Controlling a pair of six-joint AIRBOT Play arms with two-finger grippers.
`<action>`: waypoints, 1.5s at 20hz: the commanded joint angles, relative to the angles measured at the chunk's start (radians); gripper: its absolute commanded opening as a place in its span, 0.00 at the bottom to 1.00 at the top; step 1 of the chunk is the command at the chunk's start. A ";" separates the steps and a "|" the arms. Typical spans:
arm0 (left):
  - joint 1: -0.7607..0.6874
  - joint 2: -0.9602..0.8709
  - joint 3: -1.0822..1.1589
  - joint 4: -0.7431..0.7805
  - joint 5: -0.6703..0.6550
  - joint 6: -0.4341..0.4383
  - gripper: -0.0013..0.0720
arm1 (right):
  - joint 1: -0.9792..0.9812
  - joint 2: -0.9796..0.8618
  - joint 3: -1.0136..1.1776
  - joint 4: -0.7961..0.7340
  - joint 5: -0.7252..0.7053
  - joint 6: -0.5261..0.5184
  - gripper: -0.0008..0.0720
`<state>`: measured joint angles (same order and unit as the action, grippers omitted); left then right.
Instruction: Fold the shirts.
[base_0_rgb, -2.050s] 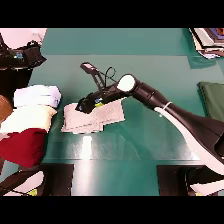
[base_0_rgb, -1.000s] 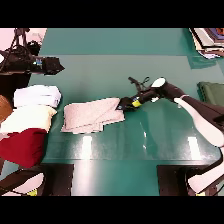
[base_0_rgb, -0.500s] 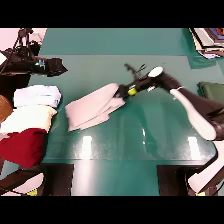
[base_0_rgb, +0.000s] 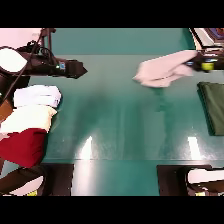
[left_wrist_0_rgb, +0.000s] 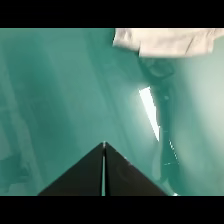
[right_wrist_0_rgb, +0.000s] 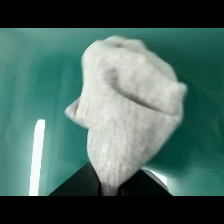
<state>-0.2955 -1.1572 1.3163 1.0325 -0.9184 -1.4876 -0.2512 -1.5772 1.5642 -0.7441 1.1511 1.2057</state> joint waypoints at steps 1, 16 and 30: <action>-0.056 0.000 0.000 0.000 0.046 0.000 0.05 | -0.251 0.032 0.000 -0.017 -0.026 0.001 0.03; -0.061 -0.031 0.000 0.007 0.043 -0.005 0.05 | -0.457 0.035 0.257 0.008 0.135 0.011 0.03; -0.061 -0.035 0.000 0.008 0.043 0.032 0.05 | -0.497 0.160 0.164 -0.523 0.402 0.178 0.06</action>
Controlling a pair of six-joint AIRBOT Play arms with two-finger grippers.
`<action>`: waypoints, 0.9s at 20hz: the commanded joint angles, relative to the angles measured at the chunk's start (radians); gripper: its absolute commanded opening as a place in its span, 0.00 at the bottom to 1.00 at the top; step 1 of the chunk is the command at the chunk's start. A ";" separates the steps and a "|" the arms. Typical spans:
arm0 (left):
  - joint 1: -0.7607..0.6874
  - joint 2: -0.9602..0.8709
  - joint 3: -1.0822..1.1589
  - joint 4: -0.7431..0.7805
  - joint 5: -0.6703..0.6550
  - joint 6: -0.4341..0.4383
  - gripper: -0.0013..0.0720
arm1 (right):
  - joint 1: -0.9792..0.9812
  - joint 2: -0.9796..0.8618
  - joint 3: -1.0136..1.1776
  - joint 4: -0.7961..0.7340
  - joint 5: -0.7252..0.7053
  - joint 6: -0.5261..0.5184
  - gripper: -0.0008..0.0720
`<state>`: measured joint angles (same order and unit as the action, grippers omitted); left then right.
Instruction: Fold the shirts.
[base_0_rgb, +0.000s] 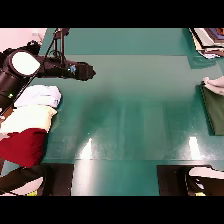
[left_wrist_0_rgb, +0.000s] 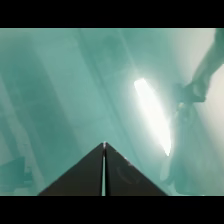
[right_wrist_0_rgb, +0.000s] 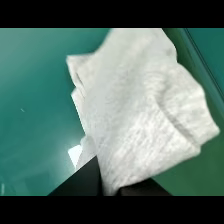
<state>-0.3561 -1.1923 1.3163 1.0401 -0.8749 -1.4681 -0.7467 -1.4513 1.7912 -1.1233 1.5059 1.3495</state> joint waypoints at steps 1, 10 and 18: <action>0.000 0.000 0.000 0.000 0.000 0.013 0.05 | -0.001 0.056 -0.108 -0.188 0.046 0.040 0.16; 0.000 0.000 0.000 0.000 -0.002 0.032 0.05 | 0.024 0.199 -0.279 -0.270 0.039 0.101 0.74; 0.000 0.000 0.000 -0.002 0.013 0.032 0.05 | 0.334 0.312 -0.279 0.002 -0.039 0.100 0.34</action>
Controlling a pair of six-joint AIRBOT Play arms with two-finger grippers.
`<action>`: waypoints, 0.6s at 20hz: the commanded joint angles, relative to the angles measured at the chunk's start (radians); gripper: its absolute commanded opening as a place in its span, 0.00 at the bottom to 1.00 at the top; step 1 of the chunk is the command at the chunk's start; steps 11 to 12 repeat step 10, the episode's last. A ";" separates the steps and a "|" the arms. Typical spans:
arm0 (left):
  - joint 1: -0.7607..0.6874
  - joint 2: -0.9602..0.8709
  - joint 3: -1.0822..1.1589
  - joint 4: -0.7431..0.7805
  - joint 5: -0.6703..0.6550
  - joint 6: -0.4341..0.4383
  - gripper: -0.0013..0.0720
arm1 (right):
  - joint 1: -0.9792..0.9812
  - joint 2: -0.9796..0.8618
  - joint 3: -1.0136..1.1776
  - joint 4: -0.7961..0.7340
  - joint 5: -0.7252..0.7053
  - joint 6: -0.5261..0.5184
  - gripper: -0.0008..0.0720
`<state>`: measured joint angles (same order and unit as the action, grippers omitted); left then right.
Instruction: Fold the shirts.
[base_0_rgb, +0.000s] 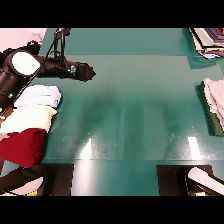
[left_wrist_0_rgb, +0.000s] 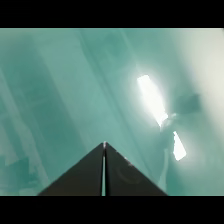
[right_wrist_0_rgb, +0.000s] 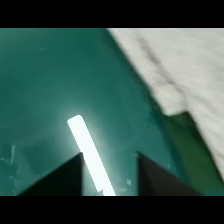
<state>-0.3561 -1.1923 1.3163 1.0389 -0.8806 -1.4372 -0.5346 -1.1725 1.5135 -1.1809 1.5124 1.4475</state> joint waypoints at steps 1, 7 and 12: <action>0.000 0.000 0.000 -0.002 0.021 0.001 0.05 | 0.179 0.041 -0.002 0.056 -0.063 -0.002 0.10; 0.000 0.000 0.000 -0.002 0.021 0.000 0.05 | 0.418 0.037 -0.002 0.052 -0.110 -0.010 0.04; 0.000 0.000 0.000 -0.003 0.021 0.001 0.05 | 0.465 0.026 -0.002 0.053 -0.096 -0.010 0.04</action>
